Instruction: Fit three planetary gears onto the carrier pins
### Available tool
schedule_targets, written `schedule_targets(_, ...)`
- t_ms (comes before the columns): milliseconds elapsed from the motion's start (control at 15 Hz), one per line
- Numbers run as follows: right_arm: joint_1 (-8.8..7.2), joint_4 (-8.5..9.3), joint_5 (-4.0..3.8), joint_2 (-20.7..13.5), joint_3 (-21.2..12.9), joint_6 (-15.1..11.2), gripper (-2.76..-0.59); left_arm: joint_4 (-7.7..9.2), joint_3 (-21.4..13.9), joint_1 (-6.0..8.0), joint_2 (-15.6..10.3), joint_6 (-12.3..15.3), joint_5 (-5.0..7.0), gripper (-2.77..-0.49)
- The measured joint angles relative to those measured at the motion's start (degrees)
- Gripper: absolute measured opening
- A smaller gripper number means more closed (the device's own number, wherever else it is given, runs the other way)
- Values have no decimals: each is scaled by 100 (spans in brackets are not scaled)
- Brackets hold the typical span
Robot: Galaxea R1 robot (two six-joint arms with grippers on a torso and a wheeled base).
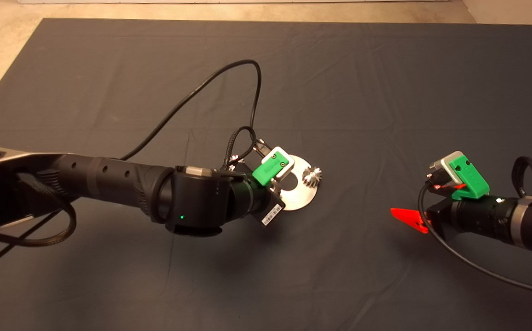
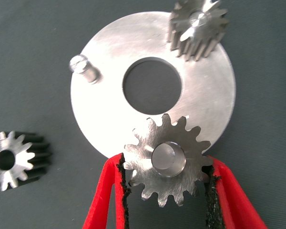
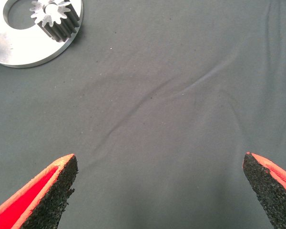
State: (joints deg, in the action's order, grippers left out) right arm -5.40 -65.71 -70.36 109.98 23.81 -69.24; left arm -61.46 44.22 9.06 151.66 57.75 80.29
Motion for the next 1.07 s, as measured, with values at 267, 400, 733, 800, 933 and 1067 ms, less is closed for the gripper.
schedule_targets(267,0,0,5,-1,0,0,-76,0,5,0,55,5,-46,-256)
schedule_targets(400,0,0,5,-1,0,0,-76,0,7,0,62,7,-41,-256)
schedule_targets(733,0,0,0,-1,0,0,-76,-2,7,-33,147,24,-46,-256)
schedule_targets(800,0,0,5,-1,0,0,-76,0,7,-66,147,24,-46,-256)
schedule_targets(933,0,0,7,-1,0,0,-76,2,7,-94,147,24,-46,-256)
schedule_targets(1067,0,0,2,-1,0,0,-76,0,7,-97,147,24,-49,-256)
